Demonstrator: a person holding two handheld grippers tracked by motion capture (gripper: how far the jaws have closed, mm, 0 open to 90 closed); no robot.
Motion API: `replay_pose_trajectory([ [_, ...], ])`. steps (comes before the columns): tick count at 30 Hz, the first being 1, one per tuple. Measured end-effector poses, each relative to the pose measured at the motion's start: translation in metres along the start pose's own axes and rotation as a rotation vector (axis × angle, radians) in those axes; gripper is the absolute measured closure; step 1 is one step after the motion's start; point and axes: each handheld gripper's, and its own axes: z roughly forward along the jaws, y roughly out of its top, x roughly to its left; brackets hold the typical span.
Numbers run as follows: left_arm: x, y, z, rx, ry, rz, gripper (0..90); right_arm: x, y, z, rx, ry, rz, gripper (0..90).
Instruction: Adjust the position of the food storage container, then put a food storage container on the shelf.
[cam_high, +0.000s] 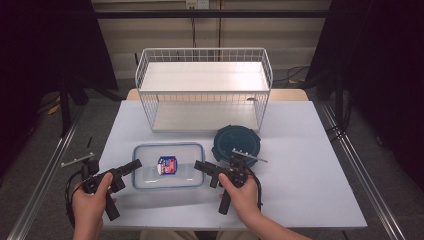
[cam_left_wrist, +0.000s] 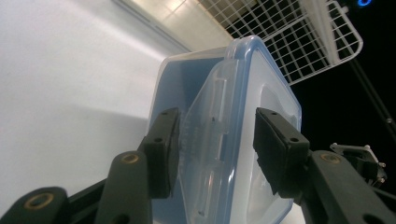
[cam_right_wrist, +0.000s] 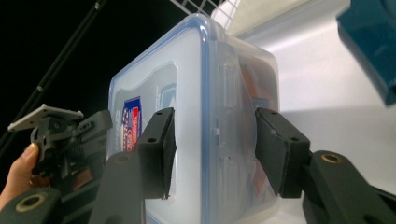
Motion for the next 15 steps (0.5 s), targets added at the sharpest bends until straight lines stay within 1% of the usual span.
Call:
replay_pose_trajectory([
  [1,-0.001,0.000,0.000,0.003,-0.005,-0.003,52.0,0.002,0.002,-0.001,0.001,-0.001,0.000,50.0],
  [2,-0.002,0.001,0.000,-0.014,-0.014,-0.004,51.9,0.003,0.003,-0.002,-0.010,0.004,-0.003,51.6],
  [3,-0.002,0.002,-0.001,-0.005,-0.015,0.009,51.8,0.004,0.004,-0.003,-0.022,0.009,-0.005,51.9],
  [4,-0.003,0.003,0.000,-0.009,-0.022,0.008,51.8,0.005,0.006,-0.004,-0.022,0.009,-0.013,51.9],
  [5,-0.005,0.004,0.000,-0.017,-0.020,0.016,51.8,0.006,0.007,-0.005,-0.027,0.011,-0.018,51.9],
  [6,-0.008,0.005,0.001,-0.023,-0.020,0.026,51.8,0.007,0.008,-0.006,-0.025,0.013,-0.011,51.8],
  [7,-0.010,0.005,0.002,-0.022,-0.017,0.030,51.8,0.006,0.009,-0.006,-0.027,0.010,-0.016,51.6],
  [8,-0.012,0.006,0.001,-0.016,-0.026,0.040,51.8,0.006,0.010,-0.007,-0.033,0.015,-0.013,51.6],
  [9,-0.013,0.006,0.003,-0.028,-0.026,0.050,51.9,0.006,0.012,-0.008,-0.037,0.015,-0.020,51.6],
  [10,-0.015,0.006,0.003,-0.018,-0.031,0.043,52.1,0.006,0.013,-0.009,-0.046,0.014,-0.017,51.6],
  [11,-0.018,0.006,0.003,-0.027,-0.026,0.049,52.1,0.006,0.014,-0.011,-0.051,0.013,-0.015,51.5],
  [12,-0.020,0.007,0.003,-0.027,-0.036,0.053,52.4,0.006,0.016,-0.012,-0.058,0.016,-0.019,51.6],
  [13,-0.022,0.007,0.003,-0.038,-0.039,0.056,52.7,0.007,0.017,-0.013,-0.063,0.021,-0.009,51.5],
  [15,-0.027,0.008,0.003,-0.044,-0.047,0.065,53.0,0.007,0.019,-0.016,-0.076,0.026,-0.017,51.5],
])
